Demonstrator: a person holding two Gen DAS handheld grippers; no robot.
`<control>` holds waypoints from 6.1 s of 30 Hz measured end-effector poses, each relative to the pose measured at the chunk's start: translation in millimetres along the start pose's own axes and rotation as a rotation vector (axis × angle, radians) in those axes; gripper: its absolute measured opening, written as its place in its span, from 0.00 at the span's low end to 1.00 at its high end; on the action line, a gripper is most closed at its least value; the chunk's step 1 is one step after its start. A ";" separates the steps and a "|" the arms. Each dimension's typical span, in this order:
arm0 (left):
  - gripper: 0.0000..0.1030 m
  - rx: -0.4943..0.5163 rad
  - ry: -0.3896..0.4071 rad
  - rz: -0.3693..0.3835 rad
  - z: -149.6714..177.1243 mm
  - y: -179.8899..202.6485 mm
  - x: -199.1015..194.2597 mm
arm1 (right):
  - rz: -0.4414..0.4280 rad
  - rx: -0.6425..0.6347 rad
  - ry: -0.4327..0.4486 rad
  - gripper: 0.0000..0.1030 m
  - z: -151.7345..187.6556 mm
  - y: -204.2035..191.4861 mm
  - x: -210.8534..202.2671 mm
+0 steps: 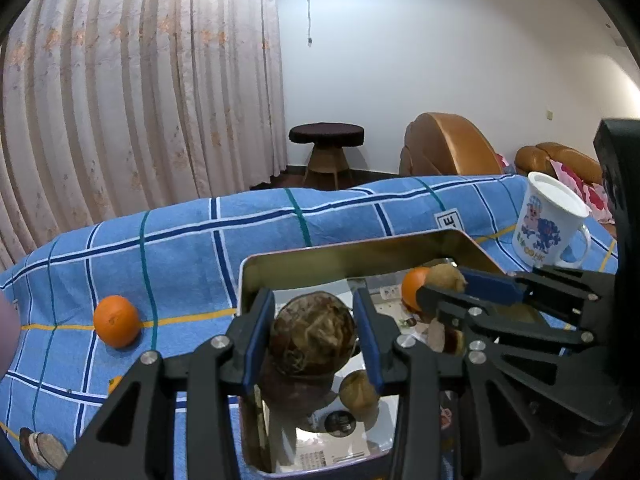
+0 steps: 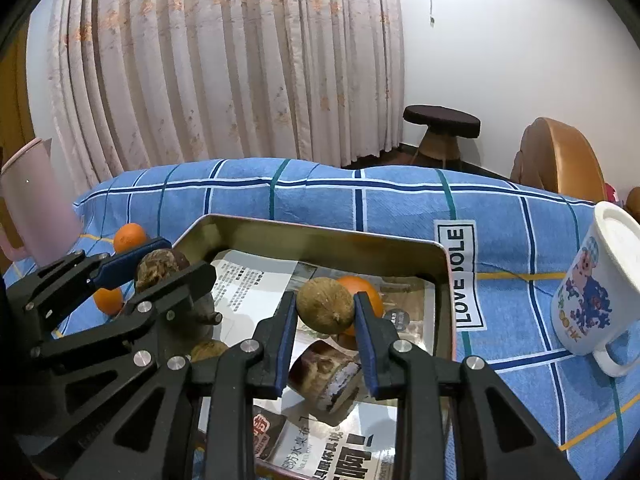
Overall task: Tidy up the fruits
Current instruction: 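Carry the potato and dark brown fruit into the pink tin and open both tools, then move both open tools from the tin toward the cake roll and dark fruit, then grasp the wrapped cake roll with the right tool while the left tool grasps the dark brown round fruit, then carry the cake roll and dark fruit into the pink tin and open both tools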
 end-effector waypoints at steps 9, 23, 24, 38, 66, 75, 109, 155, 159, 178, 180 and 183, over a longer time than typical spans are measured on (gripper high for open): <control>0.46 -0.019 -0.002 0.013 0.4 -5.7 -5.0 | -0.052 0.042 -0.025 0.30 1.8 2.1 4.2; 1.00 -0.163 0.092 0.034 -16.5 -38.7 -33.8 | -0.209 0.199 0.205 0.55 -14.5 21.8 -40.8; 1.00 -0.169 0.099 0.022 -17.6 -41.9 -36.0 | -0.192 0.202 0.227 0.56 -15.6 23.7 -45.4; 1.00 -0.161 0.058 -0.148 8.4 -68.8 -32.6 | 0.033 0.146 0.222 0.66 -6.9 16.6 -42.1; 1.00 -0.118 0.008 -0.319 63.1 -179.4 -53.1 | -0.008 0.079 0.200 0.66 18.8 -91.3 -25.6; 1.00 -0.167 -0.033 -0.367 73.1 -251.2 -49.0 | -0.120 0.006 0.119 0.66 21.1 -155.8 6.3; 1.00 -0.230 -0.119 -0.494 84.7 -335.9 -51.4 | -0.336 -0.165 -0.279 0.37 45.4 -293.4 120.3; 0.37 -0.056 -0.268 -0.062 108.8 -243.5 -20.2 | -0.260 -0.020 -0.056 0.32 22.8 -210.2 64.5; 0.37 -0.059 -0.154 -0.095 95.1 -242.5 -35.6 | -0.251 -0.011 -0.006 0.32 13.5 -204.1 52.5; 0.37 -0.063 0.008 -0.076 47.8 -147.8 -50.1 | -0.107 0.024 0.116 0.32 -8.5 -102.7 -5.9; 0.37 -0.052 0.014 -0.066 41.0 -132.4 -48.9 | -0.090 0.031 0.122 0.32 -9.2 -88.0 -11.6; 0.37 -0.023 0.019 -0.051 29.0 -104.3 -42.6 | -0.061 0.045 0.132 0.32 -10.9 -66.0 -18.2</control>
Point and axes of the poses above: each gripper's, at about its wrist camera, not at the fingertips, and x roughly the way its jaws point, y to its right, z to its underside, the point moved 4 cm from there along x, roughly the way its jaws point, and after that the axes turned 14 degrees about -z, right-handed, at the moved point
